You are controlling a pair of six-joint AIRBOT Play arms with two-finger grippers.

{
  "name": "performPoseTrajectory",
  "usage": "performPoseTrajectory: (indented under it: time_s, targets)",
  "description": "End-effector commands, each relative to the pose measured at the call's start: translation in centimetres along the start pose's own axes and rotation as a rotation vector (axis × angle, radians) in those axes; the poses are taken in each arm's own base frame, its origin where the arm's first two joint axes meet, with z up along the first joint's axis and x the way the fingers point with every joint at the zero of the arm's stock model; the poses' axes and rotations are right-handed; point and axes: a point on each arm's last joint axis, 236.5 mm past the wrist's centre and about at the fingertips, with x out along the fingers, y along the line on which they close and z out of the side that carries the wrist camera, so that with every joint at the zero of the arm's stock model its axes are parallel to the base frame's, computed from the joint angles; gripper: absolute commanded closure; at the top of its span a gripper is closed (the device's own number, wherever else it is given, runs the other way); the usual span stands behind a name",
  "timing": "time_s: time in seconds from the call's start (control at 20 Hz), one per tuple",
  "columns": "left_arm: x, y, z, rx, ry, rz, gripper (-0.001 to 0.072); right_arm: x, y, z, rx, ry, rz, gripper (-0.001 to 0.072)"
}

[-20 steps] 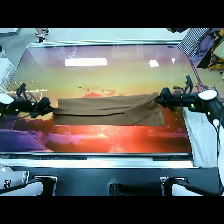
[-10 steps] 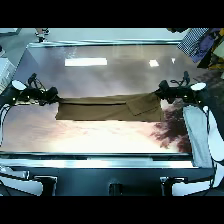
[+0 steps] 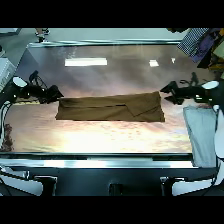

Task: Fold the clothes and pants, and hang the long-sleeved shirts on hangers.

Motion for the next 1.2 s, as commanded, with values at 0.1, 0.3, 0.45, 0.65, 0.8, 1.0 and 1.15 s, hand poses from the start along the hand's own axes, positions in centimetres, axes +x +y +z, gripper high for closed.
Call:
performPoseTrajectory:
  time_s: [0.1, 0.3, 0.45, 0.65, 0.8, 1.0, 1.15]
  targets:
    - [-4.0, -0.9, -0.4, 0.055, -0.008, 0.037, 0.0295, -2.2, -5.1, -1.3, -0.037, 0.125, -0.046, 0.0031]
    - [-5.2, -1.4, -0.9, 0.063, -0.006, 0.039, 0.0294, 0.6, -6.5, -2.1, -0.033, 0.192, 0.002, 0.0029]
    - [-5.4, -1.4, -1.7, 0.065, 0.026, 0.041, 0.0295, 2.2, -7.4, -2.5, -0.032, 0.218, 0.025, 0.0029]
    - [-5.4, -1.3, -1.8, 0.054, 0.029, 0.045, 0.0294, 3.3, -7.1, -2.2, -0.015, 0.210, 0.083, 0.0029]
    - [-5.4, -1.3, -1.8, 0.054, 0.030, 0.045, 0.0295, 4.4, -6.8, -2.4, -0.010, 0.216, 0.093, 0.0029]
    - [-5.4, -1.3, -1.8, 0.054, 0.030, 0.044, 0.0295, 6.7, -5.4, -4.5, -0.059, 0.276, 0.084, 0.0042]
    - [-5.4, -1.3, -1.8, 0.054, 0.032, 0.044, 0.0295, 8.1, -5.2, -6.0, -0.107, 0.311, 0.024, 0.0203]
